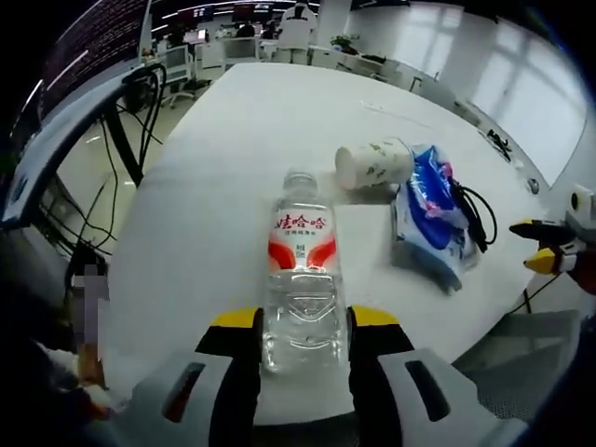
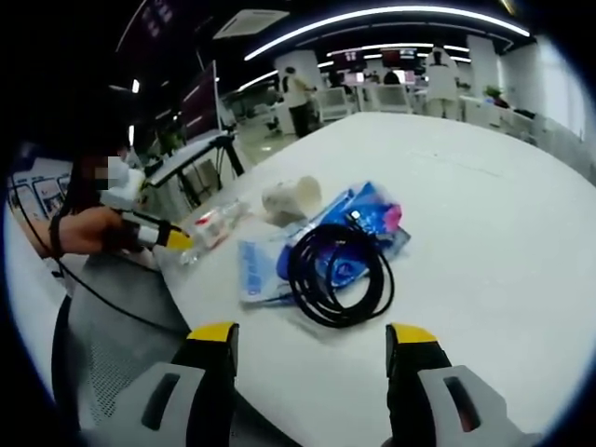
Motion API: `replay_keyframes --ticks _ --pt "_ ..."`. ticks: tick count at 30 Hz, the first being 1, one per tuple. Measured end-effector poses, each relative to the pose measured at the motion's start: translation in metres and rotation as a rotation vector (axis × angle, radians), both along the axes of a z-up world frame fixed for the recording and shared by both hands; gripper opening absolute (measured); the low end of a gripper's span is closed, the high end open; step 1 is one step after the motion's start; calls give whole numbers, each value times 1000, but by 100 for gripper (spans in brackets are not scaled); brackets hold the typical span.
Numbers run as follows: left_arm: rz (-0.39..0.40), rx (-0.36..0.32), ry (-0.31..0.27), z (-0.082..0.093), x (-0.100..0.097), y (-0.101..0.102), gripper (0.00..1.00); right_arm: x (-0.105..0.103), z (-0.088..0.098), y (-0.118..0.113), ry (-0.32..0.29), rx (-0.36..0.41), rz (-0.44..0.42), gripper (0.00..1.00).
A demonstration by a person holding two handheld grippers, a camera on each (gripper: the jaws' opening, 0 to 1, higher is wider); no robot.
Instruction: Arrange the tabletop items into an orderly group along one side of the table until the central work area is clear of visible clutter.
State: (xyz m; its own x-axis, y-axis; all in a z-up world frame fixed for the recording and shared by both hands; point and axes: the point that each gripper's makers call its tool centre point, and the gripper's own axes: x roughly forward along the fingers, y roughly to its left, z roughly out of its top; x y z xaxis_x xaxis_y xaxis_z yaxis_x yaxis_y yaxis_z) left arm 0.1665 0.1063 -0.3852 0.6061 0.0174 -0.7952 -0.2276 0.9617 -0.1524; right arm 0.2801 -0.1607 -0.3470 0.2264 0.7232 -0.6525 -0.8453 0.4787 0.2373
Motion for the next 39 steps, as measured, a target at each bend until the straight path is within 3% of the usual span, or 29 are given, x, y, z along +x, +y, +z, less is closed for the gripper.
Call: replay_keyframes --ticks 21,39 --pt "-41 9 31 3 0 -2 36 9 10 -10 -18 17 -42 66" --pt "-50 9 26 10 35 12 38 7 10 -29 -17 13 -81 66"
